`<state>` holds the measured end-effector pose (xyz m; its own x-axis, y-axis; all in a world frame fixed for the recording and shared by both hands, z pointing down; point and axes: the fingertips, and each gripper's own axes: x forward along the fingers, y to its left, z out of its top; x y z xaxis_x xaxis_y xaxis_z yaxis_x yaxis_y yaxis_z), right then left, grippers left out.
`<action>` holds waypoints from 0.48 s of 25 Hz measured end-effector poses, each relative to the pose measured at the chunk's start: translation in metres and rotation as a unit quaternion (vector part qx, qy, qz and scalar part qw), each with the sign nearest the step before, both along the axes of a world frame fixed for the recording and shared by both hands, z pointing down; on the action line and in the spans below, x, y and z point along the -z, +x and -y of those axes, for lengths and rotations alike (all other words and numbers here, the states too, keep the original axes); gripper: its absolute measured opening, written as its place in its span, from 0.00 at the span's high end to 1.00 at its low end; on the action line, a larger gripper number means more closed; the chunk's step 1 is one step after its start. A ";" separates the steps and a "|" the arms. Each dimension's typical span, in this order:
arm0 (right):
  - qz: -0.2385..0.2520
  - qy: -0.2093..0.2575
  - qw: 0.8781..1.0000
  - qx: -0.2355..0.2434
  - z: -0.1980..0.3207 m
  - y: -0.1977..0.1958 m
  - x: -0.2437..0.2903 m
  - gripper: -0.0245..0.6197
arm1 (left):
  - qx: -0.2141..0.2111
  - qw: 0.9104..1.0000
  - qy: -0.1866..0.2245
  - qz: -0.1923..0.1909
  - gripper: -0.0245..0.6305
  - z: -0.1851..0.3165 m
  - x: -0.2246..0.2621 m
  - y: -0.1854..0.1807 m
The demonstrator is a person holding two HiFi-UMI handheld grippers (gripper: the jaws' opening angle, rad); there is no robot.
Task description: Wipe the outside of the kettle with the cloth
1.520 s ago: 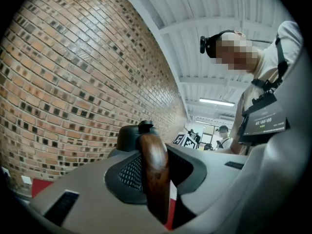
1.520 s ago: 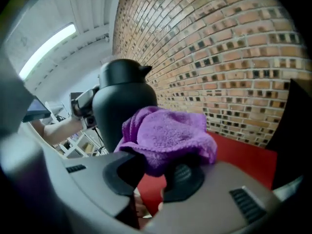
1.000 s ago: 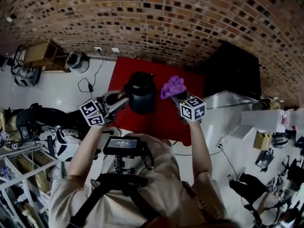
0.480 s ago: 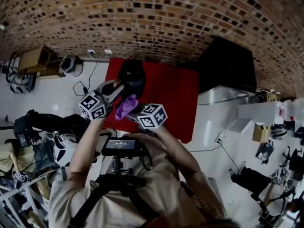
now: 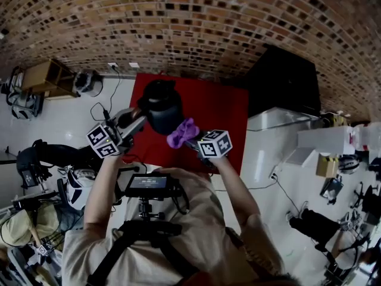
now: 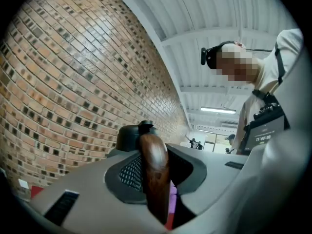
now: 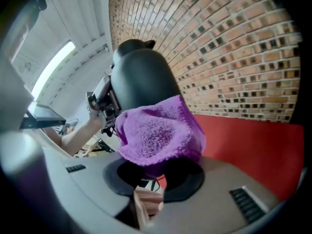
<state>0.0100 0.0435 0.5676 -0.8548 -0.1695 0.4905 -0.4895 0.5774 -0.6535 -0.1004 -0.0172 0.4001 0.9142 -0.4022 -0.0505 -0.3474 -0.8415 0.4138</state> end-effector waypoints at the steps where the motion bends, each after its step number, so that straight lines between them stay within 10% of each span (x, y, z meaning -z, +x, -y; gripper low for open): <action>1: -0.008 0.009 1.000 -0.005 0.008 0.010 -0.001 0.80 | -0.012 1.000 0.003 -0.006 0.82 -0.005 0.004 -0.001; 12: -0.175 0.258 0.939 0.148 0.081 0.020 0.009 0.80 | -0.085 0.996 0.031 -0.013 0.82 -0.023 0.023 -0.002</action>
<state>0.0297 -0.0378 0.5585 -0.7044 -0.2409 0.6677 -0.3894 0.9176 -0.0797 -0.1026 0.0058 0.3770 0.9668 -0.2371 -0.0956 -0.1874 -0.9115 0.3661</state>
